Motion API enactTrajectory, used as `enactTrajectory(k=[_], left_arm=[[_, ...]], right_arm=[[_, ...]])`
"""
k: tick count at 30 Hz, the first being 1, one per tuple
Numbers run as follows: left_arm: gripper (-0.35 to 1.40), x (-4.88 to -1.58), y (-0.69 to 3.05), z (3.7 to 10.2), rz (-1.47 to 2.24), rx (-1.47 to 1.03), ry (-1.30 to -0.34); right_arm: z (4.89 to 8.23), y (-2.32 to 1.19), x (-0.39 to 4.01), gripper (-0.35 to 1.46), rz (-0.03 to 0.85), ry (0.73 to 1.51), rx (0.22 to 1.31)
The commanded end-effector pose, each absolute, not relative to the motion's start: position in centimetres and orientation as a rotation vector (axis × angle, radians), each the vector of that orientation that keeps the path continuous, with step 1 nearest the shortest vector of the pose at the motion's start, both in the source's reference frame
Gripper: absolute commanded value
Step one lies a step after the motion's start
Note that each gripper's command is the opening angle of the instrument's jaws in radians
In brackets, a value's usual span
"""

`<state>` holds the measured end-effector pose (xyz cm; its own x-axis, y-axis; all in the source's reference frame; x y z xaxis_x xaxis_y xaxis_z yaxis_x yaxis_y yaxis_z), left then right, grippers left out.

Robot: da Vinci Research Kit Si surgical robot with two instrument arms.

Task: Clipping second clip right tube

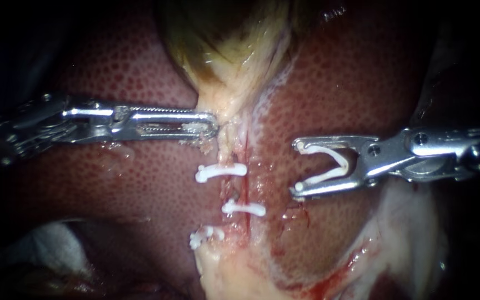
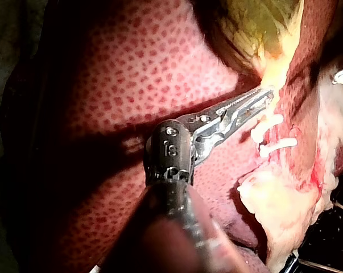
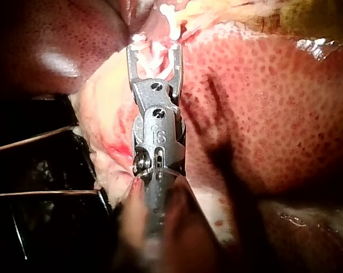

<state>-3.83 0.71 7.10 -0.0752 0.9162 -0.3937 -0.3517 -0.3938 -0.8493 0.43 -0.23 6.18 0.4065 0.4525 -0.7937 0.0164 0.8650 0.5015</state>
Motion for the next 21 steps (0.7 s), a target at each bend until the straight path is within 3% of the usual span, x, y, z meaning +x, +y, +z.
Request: enactTrajectory(k=[1, 8, 17, 21], left_arm=[[-0.35, -3.81, 0.71, 7.09, 1.654, -1.206, -0.706], [-0.35, -3.57, 0.74, 6.98, 1.646, -1.202, -0.735], [-0.35, -3.10, 0.99, 6.48, 1.564, -1.259, -0.708], [-0.35, -3.06, 1.01, 6.30, 1.551, -1.298, -0.695]], right_arm=[[6.17, -0.23, 0.43, 0.49, 0.288, 1.129, 0.475], [6.19, -0.26, 0.42, 0.49, 0.285, 1.133, 0.476], [6.22, -0.28, 0.43, 0.49, 0.283, 1.133, 0.476], [6.23, -0.28, 0.45, 0.49, 0.283, 1.133, 0.475]])
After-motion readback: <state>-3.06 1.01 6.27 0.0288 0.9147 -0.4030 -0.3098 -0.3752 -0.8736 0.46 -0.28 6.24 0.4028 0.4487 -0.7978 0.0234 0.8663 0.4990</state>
